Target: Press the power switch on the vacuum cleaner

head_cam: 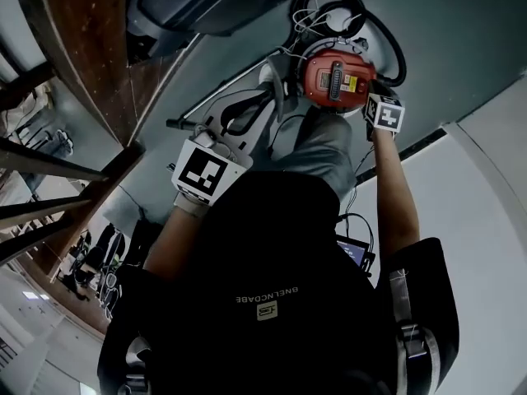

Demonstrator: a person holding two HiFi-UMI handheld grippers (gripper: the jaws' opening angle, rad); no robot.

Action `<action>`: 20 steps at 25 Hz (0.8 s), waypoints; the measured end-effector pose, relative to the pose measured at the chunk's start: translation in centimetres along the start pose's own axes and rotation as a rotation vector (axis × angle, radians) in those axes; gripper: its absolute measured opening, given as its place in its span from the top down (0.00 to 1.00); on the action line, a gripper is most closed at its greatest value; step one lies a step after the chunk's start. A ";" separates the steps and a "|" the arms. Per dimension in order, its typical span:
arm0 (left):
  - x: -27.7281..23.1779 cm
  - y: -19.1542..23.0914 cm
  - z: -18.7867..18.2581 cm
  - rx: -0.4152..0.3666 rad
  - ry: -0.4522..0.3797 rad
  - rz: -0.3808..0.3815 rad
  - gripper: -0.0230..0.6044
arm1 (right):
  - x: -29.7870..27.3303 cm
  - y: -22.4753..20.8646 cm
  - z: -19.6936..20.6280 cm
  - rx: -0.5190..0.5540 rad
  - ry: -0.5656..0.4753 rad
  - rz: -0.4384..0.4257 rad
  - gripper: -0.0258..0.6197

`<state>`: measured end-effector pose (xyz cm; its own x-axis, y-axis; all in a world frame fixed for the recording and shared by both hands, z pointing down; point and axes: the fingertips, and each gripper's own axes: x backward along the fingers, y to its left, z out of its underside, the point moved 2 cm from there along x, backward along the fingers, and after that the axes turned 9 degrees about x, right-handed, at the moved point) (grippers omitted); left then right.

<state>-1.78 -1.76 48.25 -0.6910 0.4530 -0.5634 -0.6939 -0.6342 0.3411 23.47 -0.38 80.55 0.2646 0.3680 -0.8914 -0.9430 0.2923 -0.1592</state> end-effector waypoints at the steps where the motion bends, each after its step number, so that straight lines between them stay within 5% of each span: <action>1: 0.2 0.1 -0.4 -0.003 -0.007 0.001 0.94 | 0.9 0.2 -0.8 0.018 -0.023 0.004 0.92; 6: 1.4 0.6 -1.7 -0.024 0.013 0.008 0.94 | 7.3 1.4 -5.5 0.046 -0.151 0.024 0.92; 20: 2.9 -2.2 -8.9 -0.072 -0.114 0.113 0.94 | 29.4 5.3 -17.9 0.090 -0.561 0.115 0.92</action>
<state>-0.47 -4.63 39.20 -0.7848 0.4420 -0.4343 -0.5973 -0.7265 0.3399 22.67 -3.83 45.91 0.2510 0.8062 -0.5358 -0.9576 0.2876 -0.0158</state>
